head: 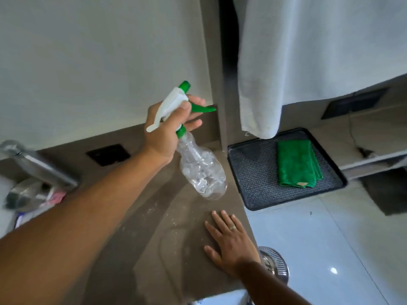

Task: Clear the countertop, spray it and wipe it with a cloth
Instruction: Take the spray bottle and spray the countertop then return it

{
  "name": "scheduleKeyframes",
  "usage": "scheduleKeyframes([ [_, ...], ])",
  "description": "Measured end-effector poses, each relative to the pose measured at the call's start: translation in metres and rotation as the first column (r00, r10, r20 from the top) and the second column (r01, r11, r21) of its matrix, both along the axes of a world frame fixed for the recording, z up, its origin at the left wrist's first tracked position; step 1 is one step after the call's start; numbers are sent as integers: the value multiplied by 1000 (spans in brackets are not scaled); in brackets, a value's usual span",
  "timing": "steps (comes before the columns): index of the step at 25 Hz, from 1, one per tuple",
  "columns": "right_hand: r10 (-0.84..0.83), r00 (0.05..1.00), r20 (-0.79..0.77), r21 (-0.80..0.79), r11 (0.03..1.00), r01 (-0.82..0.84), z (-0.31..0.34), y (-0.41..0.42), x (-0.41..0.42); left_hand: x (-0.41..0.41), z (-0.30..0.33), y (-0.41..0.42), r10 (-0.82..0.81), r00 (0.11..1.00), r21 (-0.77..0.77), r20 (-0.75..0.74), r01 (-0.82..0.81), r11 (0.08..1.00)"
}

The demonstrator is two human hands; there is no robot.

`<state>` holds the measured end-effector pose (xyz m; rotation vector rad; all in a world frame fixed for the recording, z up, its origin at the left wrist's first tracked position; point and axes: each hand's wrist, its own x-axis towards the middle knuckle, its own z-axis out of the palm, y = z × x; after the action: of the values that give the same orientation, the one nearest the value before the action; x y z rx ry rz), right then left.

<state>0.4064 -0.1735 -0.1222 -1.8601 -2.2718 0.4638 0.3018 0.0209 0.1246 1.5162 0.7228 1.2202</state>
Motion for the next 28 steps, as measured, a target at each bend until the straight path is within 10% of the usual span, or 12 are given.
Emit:
scheduleKeyframes([
  [11,-61,998,25,-30,998,62,-7,4,-1,153,-77,59,-388,921,-85,36,390,917],
  [28,-56,997,48,-38,998,58,-10,5,-2,128,-123,69,-98,955,67,-280,122,990],
])
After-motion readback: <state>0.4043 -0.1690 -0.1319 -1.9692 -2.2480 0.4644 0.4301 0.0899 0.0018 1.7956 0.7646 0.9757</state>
